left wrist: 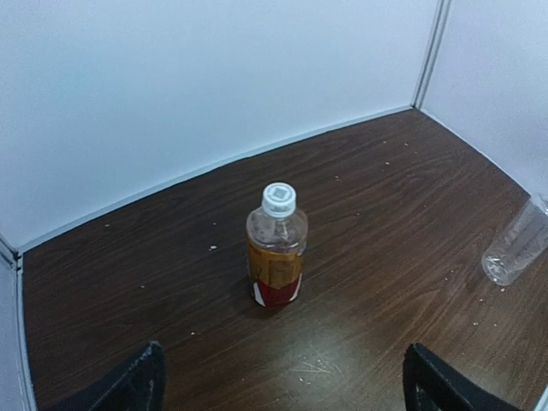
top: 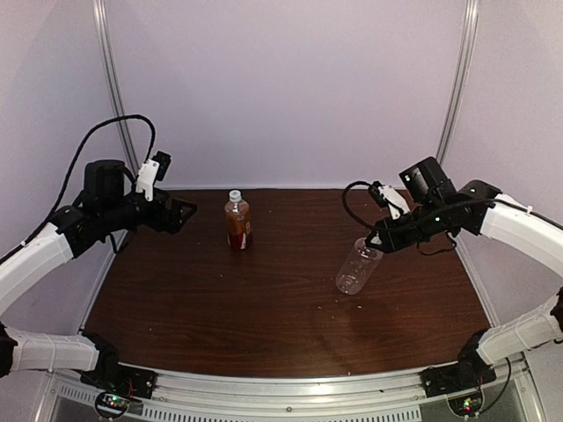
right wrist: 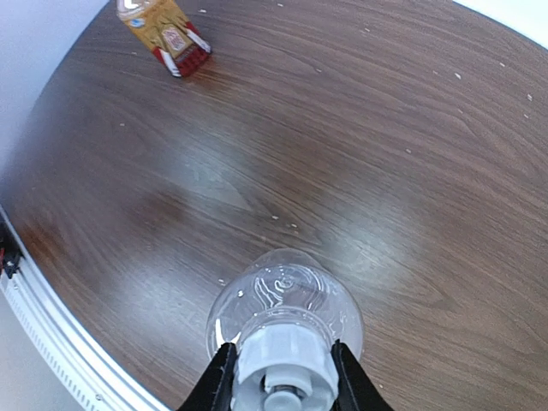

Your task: Unscrew the bottle caps

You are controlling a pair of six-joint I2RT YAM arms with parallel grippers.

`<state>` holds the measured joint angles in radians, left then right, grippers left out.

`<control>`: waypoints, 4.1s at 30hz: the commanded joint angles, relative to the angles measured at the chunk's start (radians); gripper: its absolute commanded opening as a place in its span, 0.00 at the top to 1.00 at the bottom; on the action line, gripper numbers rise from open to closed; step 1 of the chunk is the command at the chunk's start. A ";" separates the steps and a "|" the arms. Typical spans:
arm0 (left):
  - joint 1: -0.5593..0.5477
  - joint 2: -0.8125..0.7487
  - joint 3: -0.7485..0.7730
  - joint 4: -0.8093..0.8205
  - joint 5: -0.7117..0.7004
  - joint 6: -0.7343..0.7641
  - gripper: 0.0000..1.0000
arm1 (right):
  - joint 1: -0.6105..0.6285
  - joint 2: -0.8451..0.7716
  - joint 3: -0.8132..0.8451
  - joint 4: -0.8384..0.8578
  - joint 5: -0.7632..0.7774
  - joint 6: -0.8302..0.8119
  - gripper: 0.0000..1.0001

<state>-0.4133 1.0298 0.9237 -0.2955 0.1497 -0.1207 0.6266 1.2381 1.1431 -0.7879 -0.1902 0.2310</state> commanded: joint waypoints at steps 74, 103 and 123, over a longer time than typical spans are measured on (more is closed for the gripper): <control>-0.412 0.410 0.199 0.184 0.336 0.271 0.16 | 0.176 0.439 0.738 0.039 -0.554 0.001 1.00; -0.410 0.402 0.213 0.194 0.320 0.260 0.26 | 0.180 0.472 0.783 -0.026 -0.518 -0.044 1.00; -0.409 0.317 0.007 0.604 0.378 -0.002 0.50 | 0.182 0.318 0.575 0.328 -0.450 0.046 0.15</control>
<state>-0.8257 1.3735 0.9543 0.1261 0.4957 -0.0368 0.8001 1.5963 1.7554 -0.6025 -0.6697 0.2367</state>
